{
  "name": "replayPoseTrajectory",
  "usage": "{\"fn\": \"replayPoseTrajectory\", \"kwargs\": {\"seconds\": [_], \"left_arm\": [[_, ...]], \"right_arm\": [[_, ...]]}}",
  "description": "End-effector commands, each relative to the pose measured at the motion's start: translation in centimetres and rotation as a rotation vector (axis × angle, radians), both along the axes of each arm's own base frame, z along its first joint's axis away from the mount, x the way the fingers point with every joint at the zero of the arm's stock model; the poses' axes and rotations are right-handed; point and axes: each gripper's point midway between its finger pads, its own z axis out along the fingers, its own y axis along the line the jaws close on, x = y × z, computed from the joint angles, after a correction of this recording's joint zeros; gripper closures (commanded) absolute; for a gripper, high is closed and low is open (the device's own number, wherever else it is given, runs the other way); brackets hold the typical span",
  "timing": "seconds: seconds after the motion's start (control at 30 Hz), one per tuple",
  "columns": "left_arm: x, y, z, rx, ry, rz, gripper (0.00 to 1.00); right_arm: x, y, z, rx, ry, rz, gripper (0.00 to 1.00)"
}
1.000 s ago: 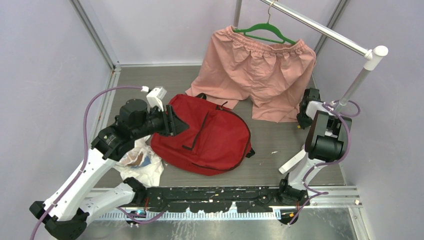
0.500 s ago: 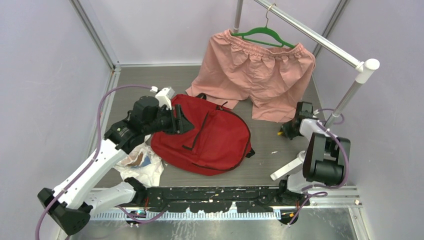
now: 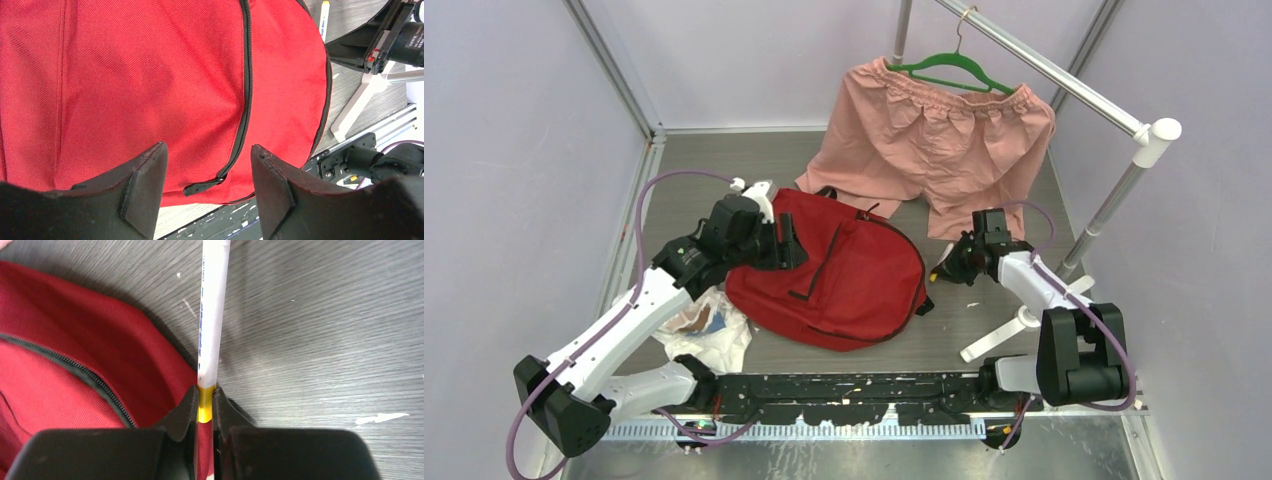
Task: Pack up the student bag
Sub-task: Pick up the stationery from the center of the board, then place the stationery in the student bag.
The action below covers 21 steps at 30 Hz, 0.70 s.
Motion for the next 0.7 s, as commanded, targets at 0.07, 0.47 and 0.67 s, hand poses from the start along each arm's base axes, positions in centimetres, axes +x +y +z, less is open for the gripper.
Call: {"fn": "replayPoseTrajectory", "kwargs": {"seconds": [0.07,0.47,0.67], "left_arm": [[0.3,0.0,1.6,0.003,-0.117,-0.036,0.27],[0.1,-2.9,0.9,0.212,-0.216,-0.116,0.24],[0.4,-3.9,-0.5,0.354,-0.235,-0.11,0.28]], "right_arm": [[1.3,2.8,4.6,0.058,-0.105,0.216,0.99],[-2.8,9.8,10.7,0.164,-0.217,0.539,0.99],[-4.9,12.2,11.7,0.139,-0.217,0.646,0.99]]}}
